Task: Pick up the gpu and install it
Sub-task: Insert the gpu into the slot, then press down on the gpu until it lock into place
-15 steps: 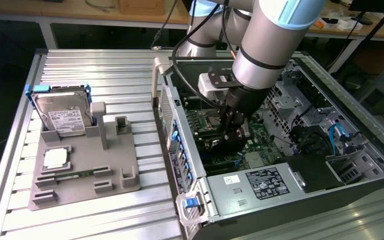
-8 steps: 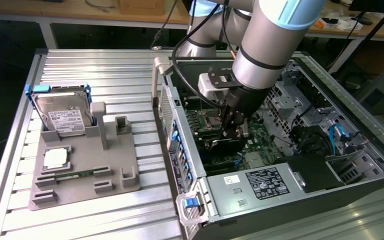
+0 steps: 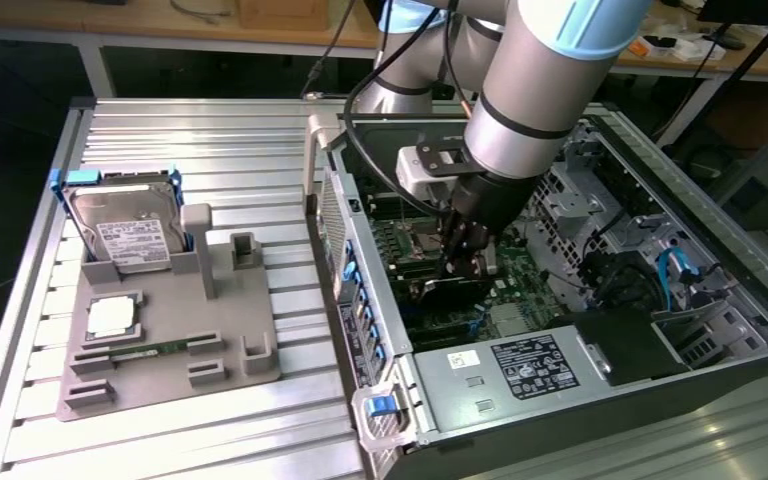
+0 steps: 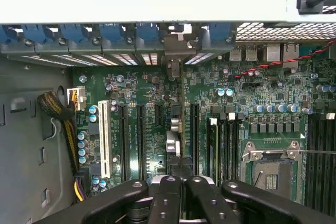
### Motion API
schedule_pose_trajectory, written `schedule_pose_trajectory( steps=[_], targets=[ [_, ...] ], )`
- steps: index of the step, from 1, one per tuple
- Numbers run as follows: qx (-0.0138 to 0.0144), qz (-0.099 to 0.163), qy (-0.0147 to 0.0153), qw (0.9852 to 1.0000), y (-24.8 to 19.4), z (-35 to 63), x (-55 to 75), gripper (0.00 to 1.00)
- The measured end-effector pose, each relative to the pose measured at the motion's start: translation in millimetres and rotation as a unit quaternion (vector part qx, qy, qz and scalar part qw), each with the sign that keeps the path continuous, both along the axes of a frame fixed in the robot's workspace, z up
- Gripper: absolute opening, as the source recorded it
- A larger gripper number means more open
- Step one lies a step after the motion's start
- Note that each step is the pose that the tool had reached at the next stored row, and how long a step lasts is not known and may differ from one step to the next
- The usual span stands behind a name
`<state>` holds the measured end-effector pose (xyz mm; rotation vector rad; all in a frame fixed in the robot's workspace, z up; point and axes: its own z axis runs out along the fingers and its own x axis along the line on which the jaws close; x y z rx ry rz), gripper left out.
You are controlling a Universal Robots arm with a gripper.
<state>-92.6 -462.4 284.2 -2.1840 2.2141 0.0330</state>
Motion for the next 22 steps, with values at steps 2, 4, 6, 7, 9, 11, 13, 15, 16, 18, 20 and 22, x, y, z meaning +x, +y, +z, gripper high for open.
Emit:
schedule_pose_trajectory(
  steps=[2,4,6,7,9,11,13,15,16,18,20,22],
  targets=[
    [0.0,0.0,0.0,1.0,0.0,0.0,0.0,0.11],
    [0.0,0.0,0.0,1.0,0.0,0.0,0.0,0.11],
    [0.0,0.0,0.0,1.0,0.0,0.0,0.0,0.11],
    [0.0,0.0,0.0,1.0,0.0,0.0,0.0,0.11],
    [-0.0001,0.0,0.0,1.0,0.0,0.0,-2.4,0.11],
    [0.0,0.0,-0.0008,1.0,0.0,0.0,-7.7,0.11],
    [0.0,0.0,-0.0026,1.0,0.0,0.0,-16.3,0.11],
    [0.0,0.0,-0.0035,1.0,0.0,0.0,-20.1,0.11],
    [0.0,0.0,-0.0039,1.0,0.0,0.0,-22.2,0.11],
    [0.0,0.0,-0.0045,1.0,0.0,0.0,-26.2,0.11],
    [0.0,0.0,-0.0051,1.0,0.0,0.0,-30.2,0.11],
    [0.0,0.0,-0.0055,1.0,0.0,0.0,-34.4,0.11]
  ],
)
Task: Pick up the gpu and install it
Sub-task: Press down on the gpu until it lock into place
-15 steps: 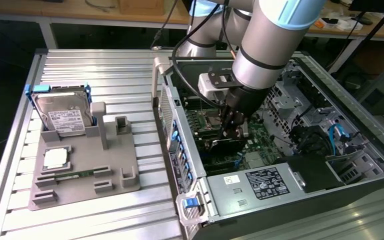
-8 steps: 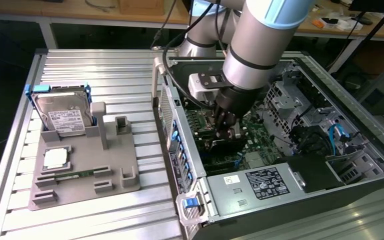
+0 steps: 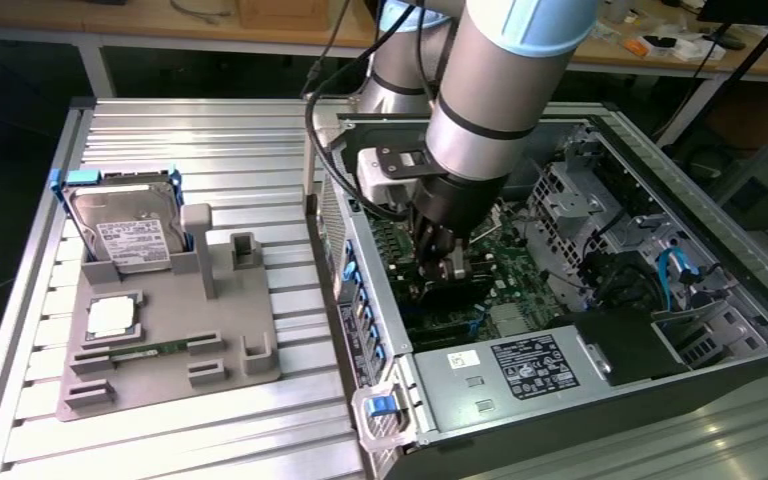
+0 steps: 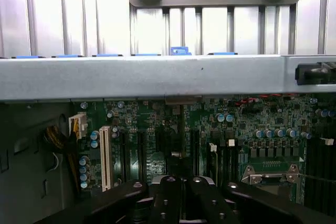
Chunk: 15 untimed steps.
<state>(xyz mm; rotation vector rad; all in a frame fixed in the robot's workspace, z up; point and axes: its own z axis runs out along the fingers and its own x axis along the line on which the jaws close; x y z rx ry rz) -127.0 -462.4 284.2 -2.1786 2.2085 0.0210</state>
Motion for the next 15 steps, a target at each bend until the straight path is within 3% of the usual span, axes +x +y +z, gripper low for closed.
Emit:
schedule_pose_trajectory(
  steps=[7,15],
  targets=[
    [0.0,0.0,-0.0009,1.0,0.0,0.0,-14.8,0.11],
    [0.0,0.0,-0.0009,1.0,0.0,0.0,-15.2,0.11]
  ],
)
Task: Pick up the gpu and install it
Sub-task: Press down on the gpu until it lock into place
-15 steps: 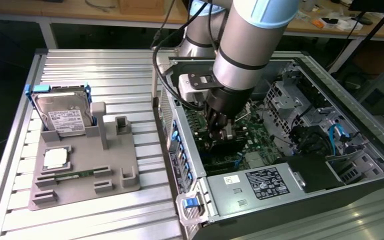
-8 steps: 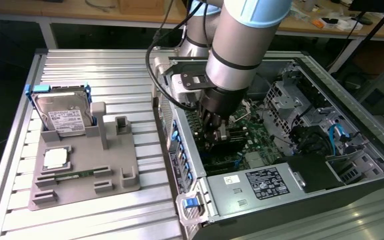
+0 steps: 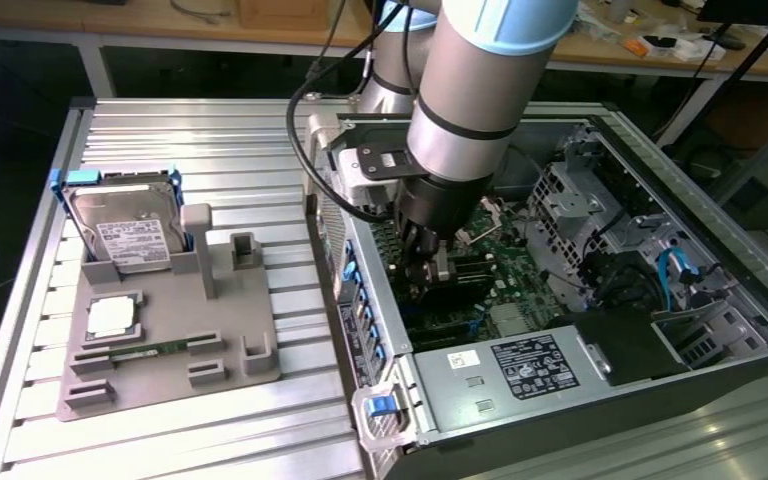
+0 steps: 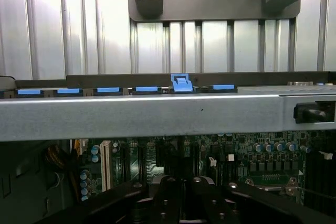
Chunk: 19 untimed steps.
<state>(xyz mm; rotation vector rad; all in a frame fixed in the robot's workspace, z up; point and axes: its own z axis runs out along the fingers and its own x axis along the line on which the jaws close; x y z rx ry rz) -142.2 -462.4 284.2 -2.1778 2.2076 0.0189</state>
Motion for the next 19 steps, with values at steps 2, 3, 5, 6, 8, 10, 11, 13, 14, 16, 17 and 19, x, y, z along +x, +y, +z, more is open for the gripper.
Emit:
schedule_pose_trajectory(
  steps=[2,3,5,6,8,10,11,13,14,16,17,19],
  targets=[
    [0.0,0.0,0.0,1.0,0.0,0.0,0.0,0.11],
    [0.0,0.0,0.0,1.0,0.0,-0.2,0.0,0.11],
    [0.0001,0.0,0.0004,1.0,0.0,-2.2,-0.1,0.11],
    [0.0001,0.0,0.0007,1.0,0.0,-3.1,-0.1,0.11],
    [0.0001,0.0,0.0011,1.0,0.0,-4.8,0.0,0.11],
    [0.0,0.0,0.0015,1.0,0.0,-5.7,0.0,0.11],
    [0.0,0.0,0.0015,1.0,0.0,-5.7,0.0,0.11],
    [-0.0001,0.0,0.0016,1.0,0.0,-5.7,0.0,0.11],
    [0.0,0.0,0.0015,1.0,0.0,-5.7,0.0,0.11],
    [0.0002,0.0,0.0014,1.0,0.0,-6.5,0.0,0.11],
    [0.0003,0.0,0.0014,1.0,0.1,-7.7,0.0,0.11],
    [-0.0001,0.0,0.0016,1.0,0.0,-9.2,0.0,0.11]
  ],
)
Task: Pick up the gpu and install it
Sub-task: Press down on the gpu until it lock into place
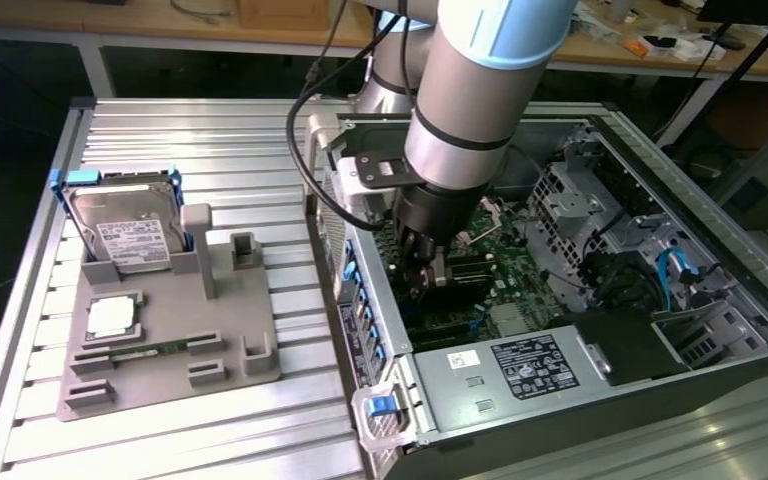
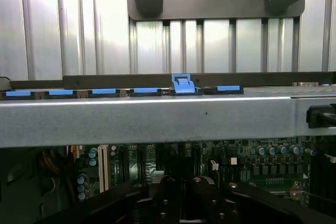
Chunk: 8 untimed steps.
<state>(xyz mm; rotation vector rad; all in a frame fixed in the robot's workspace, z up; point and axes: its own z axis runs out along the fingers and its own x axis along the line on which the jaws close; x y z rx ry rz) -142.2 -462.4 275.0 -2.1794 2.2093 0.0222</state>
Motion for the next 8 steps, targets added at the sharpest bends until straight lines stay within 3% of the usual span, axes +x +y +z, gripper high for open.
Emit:
schedule_pose_trajectory(
  steps=[8],
  targets=[
    [-0.0002,0.0,0.0001,1.0,-0.1,-2.1,-0.1,0.11]
  ],
)
